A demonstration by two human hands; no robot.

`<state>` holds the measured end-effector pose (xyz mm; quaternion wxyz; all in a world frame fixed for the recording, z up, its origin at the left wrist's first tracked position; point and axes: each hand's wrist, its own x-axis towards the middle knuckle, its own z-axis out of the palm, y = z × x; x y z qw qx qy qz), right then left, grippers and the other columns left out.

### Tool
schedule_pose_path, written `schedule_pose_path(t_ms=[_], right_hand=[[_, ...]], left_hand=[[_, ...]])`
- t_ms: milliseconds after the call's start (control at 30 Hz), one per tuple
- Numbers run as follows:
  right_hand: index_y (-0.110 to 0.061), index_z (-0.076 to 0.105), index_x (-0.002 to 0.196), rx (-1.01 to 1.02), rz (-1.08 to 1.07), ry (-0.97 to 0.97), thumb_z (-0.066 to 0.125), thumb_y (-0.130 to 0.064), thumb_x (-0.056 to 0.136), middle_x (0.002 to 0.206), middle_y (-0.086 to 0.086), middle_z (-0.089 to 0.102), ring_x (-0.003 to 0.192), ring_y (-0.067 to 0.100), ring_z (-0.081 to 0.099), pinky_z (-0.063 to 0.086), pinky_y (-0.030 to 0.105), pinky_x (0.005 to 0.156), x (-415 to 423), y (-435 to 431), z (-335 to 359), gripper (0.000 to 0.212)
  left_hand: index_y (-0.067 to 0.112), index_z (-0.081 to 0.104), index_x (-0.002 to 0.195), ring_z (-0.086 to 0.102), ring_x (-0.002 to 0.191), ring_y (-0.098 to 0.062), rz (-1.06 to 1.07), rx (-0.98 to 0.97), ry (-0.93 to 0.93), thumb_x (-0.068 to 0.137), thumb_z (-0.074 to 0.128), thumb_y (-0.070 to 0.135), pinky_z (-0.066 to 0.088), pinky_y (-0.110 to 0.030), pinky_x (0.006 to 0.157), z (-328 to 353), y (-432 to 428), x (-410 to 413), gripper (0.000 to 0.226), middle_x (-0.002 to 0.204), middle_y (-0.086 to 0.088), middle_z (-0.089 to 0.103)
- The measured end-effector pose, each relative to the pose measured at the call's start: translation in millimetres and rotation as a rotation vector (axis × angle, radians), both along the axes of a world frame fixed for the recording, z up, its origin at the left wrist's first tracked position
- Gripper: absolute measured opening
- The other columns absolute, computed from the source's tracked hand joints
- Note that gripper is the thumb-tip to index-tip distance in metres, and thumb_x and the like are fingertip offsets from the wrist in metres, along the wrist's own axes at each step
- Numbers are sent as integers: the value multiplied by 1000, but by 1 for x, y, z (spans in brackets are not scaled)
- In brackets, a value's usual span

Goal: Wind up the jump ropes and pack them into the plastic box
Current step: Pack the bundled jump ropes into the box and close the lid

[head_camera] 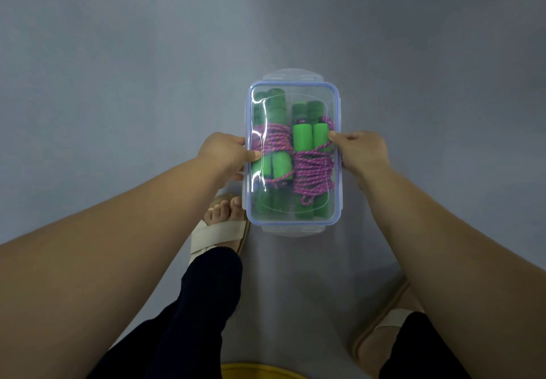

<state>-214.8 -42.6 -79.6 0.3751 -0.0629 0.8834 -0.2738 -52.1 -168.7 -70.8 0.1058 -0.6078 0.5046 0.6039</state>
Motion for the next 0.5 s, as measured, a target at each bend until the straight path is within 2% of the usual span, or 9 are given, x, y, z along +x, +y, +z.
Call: schedule_pose_path(t_ms=[67, 133, 200, 333, 433, 500], right_hand=[[-10, 63, 70, -60, -122, -128, 68, -28, 84, 90, 17, 69, 82, 30, 66, 55, 45, 82, -3, 1, -2, 23], [-9, 59, 70, -96, -172, -220, 66, -21, 85, 87, 15, 68, 73, 24, 64, 57, 37, 73, -5, 1, -1, 21], [-9, 59, 70, -119, -185, -247, 66, -19, 85, 83, 13, 67, 69, 22, 62, 56, 34, 69, -5, 1, 0, 20], [-15, 64, 70, -94, -156, -176, 68, -30, 83, 89, 13, 70, 84, 29, 67, 55, 45, 84, -3, 5, -4, 20], [-16, 72, 92, -34, -67, -25, 66, -41, 82, 94, 5, 71, 87, 23, 66, 53, 43, 88, 7, 11, -4, 28], [-14, 66, 114, -27, -43, 38, 64, -38, 85, 105, 3, 69, 95, 18, 64, 49, 35, 95, 18, 21, -1, 38]], left_hand=[[7, 64, 115, 63, 80, -22, -13, 21, 7, 83, 68, 6, 53, -33, 69, 1, 0, 1, 33, 104, -12, 67], [6, 65, 114, 62, 72, -19, -7, 36, 16, 84, 67, 5, 52, -29, 60, 2, -1, 1, 30, 99, -11, 67], [5, 65, 115, 62, 72, -18, 4, 61, 25, 84, 66, 3, 50, -27, 57, 3, -2, 2, 31, 99, -11, 67], [9, 63, 118, 63, 77, -19, 10, 33, 38, 84, 67, 7, 52, -29, 64, 3, 1, 4, 34, 106, -11, 67], [13, 56, 128, 61, 88, -22, 86, -28, 44, 83, 69, 11, 52, -35, 77, 0, 11, 8, 47, 108, -8, 63], [13, 53, 131, 61, 98, -25, 143, -55, 41, 80, 73, 14, 52, -37, 85, -3, 14, 11, 54, 116, -8, 62]])
